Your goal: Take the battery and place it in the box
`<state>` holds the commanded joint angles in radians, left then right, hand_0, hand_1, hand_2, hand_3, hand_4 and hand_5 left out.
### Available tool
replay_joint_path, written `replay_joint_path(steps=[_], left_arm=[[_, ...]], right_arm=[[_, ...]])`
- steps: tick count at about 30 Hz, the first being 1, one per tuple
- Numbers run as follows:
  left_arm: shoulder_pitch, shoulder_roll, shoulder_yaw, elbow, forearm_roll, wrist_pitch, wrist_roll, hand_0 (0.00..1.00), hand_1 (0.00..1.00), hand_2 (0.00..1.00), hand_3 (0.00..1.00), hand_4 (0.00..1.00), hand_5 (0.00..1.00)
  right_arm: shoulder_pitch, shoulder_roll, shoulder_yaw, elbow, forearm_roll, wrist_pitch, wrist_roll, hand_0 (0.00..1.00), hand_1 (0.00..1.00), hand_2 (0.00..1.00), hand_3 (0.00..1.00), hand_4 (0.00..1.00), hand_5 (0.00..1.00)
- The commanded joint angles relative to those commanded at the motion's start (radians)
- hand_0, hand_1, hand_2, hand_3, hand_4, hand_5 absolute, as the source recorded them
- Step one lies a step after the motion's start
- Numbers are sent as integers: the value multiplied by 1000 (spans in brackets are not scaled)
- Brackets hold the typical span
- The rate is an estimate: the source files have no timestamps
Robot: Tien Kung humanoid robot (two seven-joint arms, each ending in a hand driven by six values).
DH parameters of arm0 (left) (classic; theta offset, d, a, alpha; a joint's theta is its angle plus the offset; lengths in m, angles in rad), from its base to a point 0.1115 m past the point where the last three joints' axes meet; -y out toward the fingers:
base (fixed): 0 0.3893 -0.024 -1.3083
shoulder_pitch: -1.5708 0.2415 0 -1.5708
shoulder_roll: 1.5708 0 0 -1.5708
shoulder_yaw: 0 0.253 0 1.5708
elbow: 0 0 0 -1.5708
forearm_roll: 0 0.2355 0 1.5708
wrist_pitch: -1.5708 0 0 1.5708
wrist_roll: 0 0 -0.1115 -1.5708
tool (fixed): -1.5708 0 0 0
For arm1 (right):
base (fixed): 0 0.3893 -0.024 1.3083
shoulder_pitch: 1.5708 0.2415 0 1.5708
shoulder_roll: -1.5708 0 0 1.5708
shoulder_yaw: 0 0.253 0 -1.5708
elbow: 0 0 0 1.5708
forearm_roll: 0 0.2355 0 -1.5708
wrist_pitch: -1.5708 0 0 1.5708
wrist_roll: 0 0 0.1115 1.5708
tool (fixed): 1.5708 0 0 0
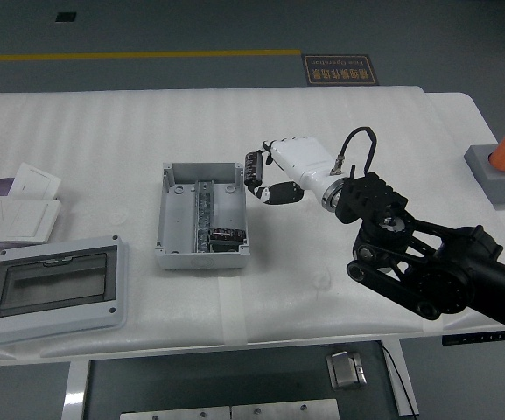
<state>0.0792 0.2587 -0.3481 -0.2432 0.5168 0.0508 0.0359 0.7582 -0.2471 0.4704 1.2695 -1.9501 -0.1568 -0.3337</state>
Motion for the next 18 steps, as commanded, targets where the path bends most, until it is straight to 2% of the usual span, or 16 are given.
replay_joint_path(steps=[2, 3, 8, 9, 14, 15, 18], left_arm=[[0, 0, 3, 1, -2, 0, 0, 635, 661, 553, 612, 726, 486], [0, 0, 3, 1, -2, 0, 0, 635, 661, 553, 613, 728, 489], [-3, -1, 1, 0, -1, 0, 1, 635, 661, 553, 613, 728, 489], [-3, -1, 0, 0, -1, 0, 1, 635, 661, 553, 613, 729, 489], [-4, 0, -1, -1, -1, 0, 1, 635, 661, 553, 613, 729, 489], [-5, 0, -1, -1, -1, 0, 1, 636, 661, 553, 613, 729, 489], [-6, 1, -2, -1, 1, 0, 1, 636, 661, 553, 613, 729, 489]], right_arm=[[-6, 24, -2, 6, -14, 3, -4, 418, 618, 675, 727, 567, 500], [-8, 32, -5, 5, -18, 4, -4, 777, 861, 923, 938, 760, 603], [-12, 50, -23, -7, -25, 10, -7, 777, 861, 923, 938, 760, 603], [-12, 51, -25, -10, -24, 11, -8, 847, 889, 936, 961, 808, 627], [-14, 49, -29, -19, -15, 12, -8, 847, 889, 936, 961, 808, 627], [-15, 48, -28, -18, -12, 11, -7, 895, 898, 939, 966, 839, 638], [-22, 40, -14, -11, 34, -5, 5, 895, 898, 939, 966, 839, 638]])
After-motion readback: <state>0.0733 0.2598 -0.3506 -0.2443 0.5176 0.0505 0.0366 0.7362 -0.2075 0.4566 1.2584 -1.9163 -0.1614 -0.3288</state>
